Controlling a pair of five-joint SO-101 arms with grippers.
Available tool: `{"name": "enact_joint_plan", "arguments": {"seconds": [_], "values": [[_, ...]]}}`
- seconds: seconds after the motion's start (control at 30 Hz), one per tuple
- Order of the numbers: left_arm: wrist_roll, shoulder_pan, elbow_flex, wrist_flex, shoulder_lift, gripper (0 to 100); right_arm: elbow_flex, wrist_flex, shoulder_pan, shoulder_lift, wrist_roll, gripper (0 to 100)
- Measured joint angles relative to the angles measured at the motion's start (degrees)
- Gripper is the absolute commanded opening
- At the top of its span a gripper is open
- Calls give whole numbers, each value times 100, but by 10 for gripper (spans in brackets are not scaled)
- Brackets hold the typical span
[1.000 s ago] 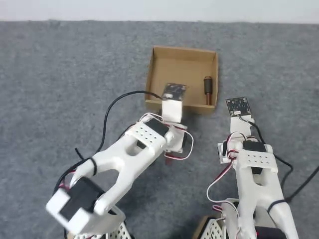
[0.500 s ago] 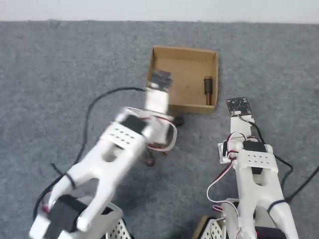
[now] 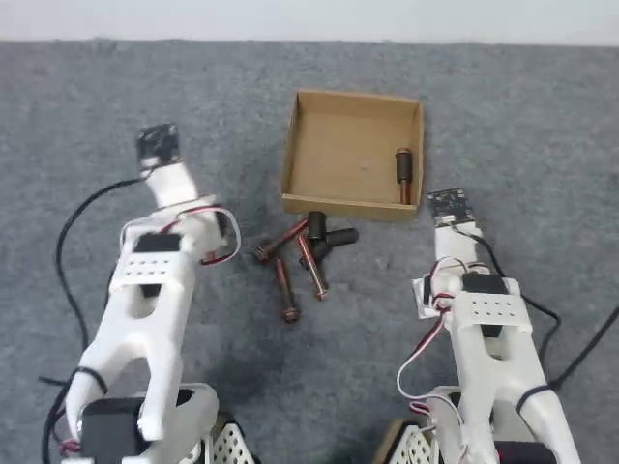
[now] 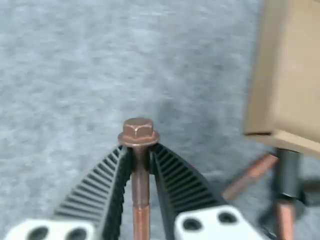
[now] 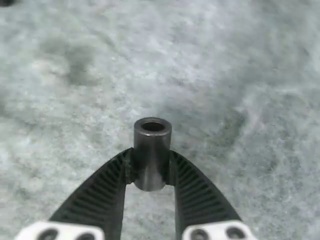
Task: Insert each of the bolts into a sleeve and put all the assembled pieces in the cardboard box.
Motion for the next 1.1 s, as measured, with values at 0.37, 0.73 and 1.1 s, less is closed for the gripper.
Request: {"name": "enact_joint_plan", "arguments": {"seconds": [0.37,0.73,1.1], "values": [[0,-905,571,-624,0,11,0,-1996,-167,0,0,8],[0,-905,571,-642,0,11,9,-4651,-229,0,0,9],[0,-844,571,-642,0,11,9,-7191,-1002,923,-492,7]]}}
